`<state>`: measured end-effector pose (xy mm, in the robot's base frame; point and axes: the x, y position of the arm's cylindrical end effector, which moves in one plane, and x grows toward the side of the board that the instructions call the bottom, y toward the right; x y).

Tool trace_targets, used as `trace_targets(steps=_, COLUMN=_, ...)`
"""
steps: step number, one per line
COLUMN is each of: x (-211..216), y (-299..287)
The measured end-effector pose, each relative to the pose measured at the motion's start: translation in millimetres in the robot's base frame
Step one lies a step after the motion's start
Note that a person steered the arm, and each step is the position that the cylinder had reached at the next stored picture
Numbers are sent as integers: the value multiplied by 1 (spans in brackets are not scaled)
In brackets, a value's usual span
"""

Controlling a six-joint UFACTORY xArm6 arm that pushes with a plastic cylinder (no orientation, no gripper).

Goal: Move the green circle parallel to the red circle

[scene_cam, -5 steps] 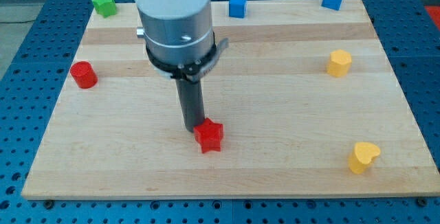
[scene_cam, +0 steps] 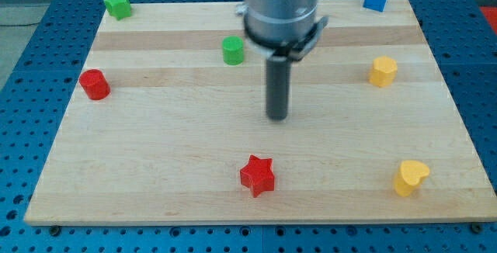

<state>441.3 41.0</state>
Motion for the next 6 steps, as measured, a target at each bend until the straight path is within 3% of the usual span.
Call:
trace_targets(steps=2, x=-135, y=21)
trace_targets(steps=4, x=-137, y=-77)
trace_targets(steps=6, x=-103, y=-91)
